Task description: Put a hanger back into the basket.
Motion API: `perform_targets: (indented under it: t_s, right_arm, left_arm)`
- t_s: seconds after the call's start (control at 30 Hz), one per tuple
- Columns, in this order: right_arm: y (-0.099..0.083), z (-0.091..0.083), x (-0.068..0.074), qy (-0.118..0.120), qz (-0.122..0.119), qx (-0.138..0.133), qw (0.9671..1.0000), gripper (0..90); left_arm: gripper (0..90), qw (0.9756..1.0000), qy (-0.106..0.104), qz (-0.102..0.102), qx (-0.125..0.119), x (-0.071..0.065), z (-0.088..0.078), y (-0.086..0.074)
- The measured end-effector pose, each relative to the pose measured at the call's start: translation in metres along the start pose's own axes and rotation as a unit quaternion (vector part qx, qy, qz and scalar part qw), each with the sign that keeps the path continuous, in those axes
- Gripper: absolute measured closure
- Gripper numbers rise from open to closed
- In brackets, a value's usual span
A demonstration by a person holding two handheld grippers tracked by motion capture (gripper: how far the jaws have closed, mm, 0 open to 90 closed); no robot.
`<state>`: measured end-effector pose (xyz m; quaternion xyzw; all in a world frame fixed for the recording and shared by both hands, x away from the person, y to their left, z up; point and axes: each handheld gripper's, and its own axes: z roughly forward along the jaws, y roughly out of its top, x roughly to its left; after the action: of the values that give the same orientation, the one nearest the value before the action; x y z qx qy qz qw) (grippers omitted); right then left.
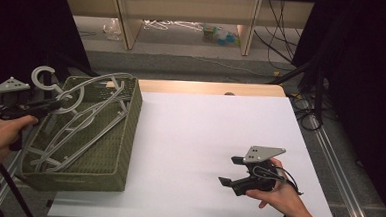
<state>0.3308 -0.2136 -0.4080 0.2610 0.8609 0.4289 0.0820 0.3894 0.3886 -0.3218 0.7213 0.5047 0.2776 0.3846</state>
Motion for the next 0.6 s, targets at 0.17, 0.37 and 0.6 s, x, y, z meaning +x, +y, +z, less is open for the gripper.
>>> perform_targets:
  t_s: [0.17,0.37,0.6]
  right_arm:
    - [0.0,0.0,0.0,0.0,-0.002,0.0,1.0,20.9]
    - [0.0,0.001,0.0,0.002,-0.003,0.002,1.0,21.0]
    - [-0.001,0.001,-0.001,0.003,-0.001,0.004,1.0,21.1]
  left_arm:
    - [80.2,0.9992,0.012,0.01,0.036,0.004,0.008,0.0]
    - [80.2,0.9966,0.01,0.05,0.065,0.004,0.021,0.001]
    - [80.1,0.9936,0.009,0.075,0.084,0.001,0.038,-0.003]
